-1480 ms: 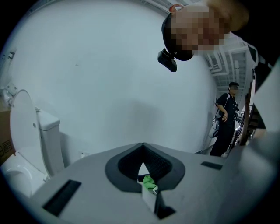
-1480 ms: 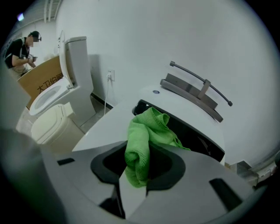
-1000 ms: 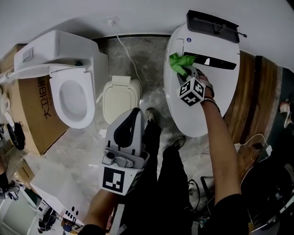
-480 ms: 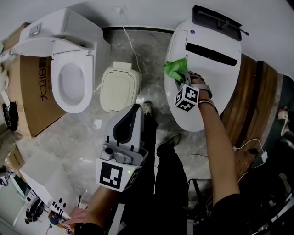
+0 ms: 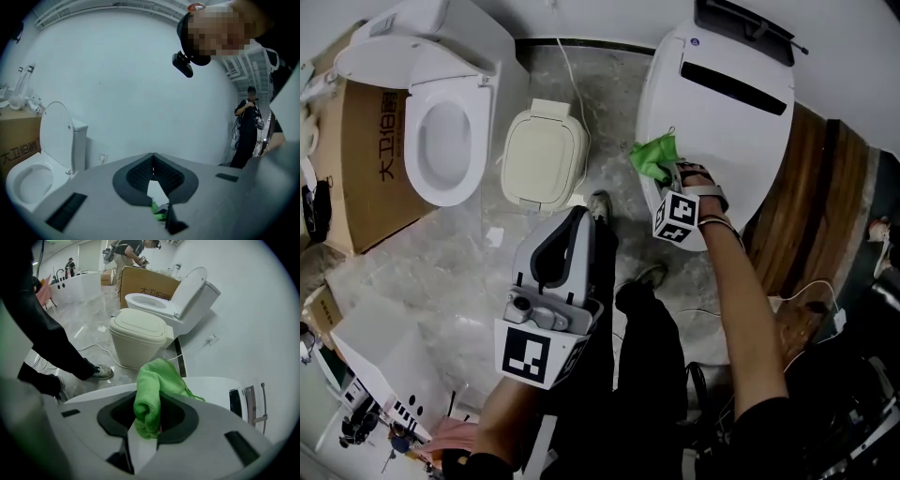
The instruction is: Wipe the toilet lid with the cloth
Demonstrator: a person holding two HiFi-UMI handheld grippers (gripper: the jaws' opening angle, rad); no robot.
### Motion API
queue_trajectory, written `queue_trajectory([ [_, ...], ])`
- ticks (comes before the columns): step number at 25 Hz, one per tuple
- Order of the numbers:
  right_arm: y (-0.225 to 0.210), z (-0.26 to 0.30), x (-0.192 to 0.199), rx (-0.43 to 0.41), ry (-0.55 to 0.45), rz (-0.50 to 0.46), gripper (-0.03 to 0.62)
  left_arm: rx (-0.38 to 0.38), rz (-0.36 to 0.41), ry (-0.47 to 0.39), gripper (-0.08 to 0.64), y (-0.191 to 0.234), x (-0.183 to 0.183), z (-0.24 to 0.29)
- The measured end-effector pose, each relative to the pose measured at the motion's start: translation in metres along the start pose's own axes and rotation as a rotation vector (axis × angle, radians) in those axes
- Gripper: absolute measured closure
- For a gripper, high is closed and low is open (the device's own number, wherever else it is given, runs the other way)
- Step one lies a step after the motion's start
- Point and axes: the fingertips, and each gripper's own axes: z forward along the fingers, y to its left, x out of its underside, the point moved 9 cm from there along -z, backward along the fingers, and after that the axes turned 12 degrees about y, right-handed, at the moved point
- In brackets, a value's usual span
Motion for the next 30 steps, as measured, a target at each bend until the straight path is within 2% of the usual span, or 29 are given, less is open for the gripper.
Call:
queue_trajectory([
  [10, 0.076, -0.014, 0.019, 0.008, -0.025, -0.052, 0.465, -0.023, -0.012, -0.035, 0.551, -0.029, 0.025, -0.036],
  [15, 0.104, -0.019, 0.03, 0.019, -0.04, -0.044, 0.465, -0.038, -0.009, -0.023, 0.551, -0.047, 0.039, -0.045],
  [23, 0.145, -0.029, 0.059, -0.008, -0.067, -0.034, 0.465, -0.045, 0.013, -0.011, 0.551, -0.084, 0.062, -0.057],
  [30, 0.18, -0.038, 0.088, -0.027, -0.081, -0.015, 0.465, -0.038, -0.008, -0.014, 0.551, -0.113, 0.082, -0.062],
])
